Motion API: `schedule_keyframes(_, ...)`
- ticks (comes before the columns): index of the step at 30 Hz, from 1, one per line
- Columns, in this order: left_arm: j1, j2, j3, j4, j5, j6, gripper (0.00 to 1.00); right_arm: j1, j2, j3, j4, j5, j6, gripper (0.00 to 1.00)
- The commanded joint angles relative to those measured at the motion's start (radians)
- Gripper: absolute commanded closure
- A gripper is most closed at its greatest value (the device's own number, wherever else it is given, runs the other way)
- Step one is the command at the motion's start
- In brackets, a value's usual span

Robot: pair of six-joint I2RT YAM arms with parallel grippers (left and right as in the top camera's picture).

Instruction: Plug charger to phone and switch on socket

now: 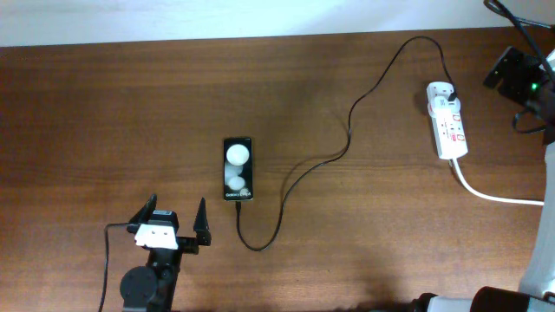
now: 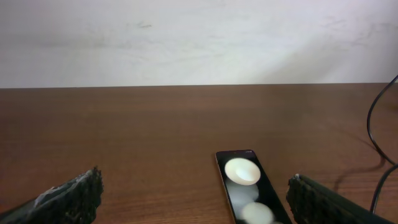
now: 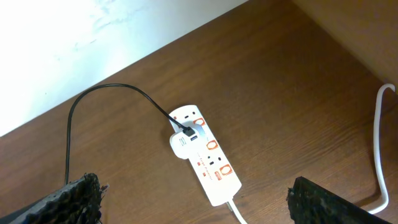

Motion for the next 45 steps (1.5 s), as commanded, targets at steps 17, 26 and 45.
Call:
schedule_keyframes(17, 0.002, -0.009, -0.002, -0.007, -0.011, 0.013, 0.01, 0.004, -0.058, -0.238, -0.001, 0.013, 0.000, 0.01)
schedule_keyframes(26, 0.002, -0.009, -0.002, -0.007, -0.011, 0.013, 0.01, 0.004, -0.099, -0.523, -0.001, 0.012, 0.000, 0.01)
schedule_keyframes(45, 0.002, -0.009, -0.002, -0.007, -0.011, 0.013, 0.01, 0.179, -0.204, -0.542, 0.000, 0.009, 0.000, 0.01)
